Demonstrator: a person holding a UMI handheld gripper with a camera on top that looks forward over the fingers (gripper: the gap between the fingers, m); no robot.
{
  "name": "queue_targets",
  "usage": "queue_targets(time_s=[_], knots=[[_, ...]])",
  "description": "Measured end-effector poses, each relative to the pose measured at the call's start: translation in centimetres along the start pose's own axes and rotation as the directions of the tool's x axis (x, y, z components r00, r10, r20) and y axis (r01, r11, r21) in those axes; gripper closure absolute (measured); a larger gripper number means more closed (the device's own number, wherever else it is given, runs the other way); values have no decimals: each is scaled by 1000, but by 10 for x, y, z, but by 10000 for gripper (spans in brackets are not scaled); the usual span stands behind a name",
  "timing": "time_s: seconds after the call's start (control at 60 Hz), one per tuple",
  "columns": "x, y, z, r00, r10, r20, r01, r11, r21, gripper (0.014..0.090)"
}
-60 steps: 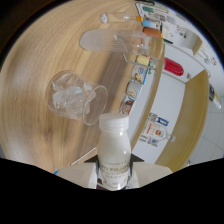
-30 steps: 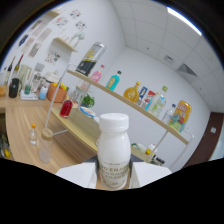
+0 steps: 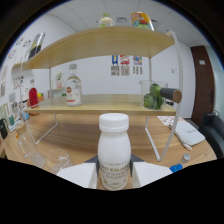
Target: Make me a cup of Mount Fuji.
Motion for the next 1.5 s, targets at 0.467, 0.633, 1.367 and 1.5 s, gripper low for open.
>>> queue_targets(time_s=[0.467, 0.633, 1.367, 1.5], knots=[[7, 22, -2, 999, -19, 27, 20, 998, -52, 542], [9, 19, -14, 1000, -14, 2, 15, 996, -84, 369], [-144, -46, -157, 997, -48, -58, 41, 992, -115, 187], [-155, -37, -166, 998, -38, -54, 30, 990, -136, 188]])
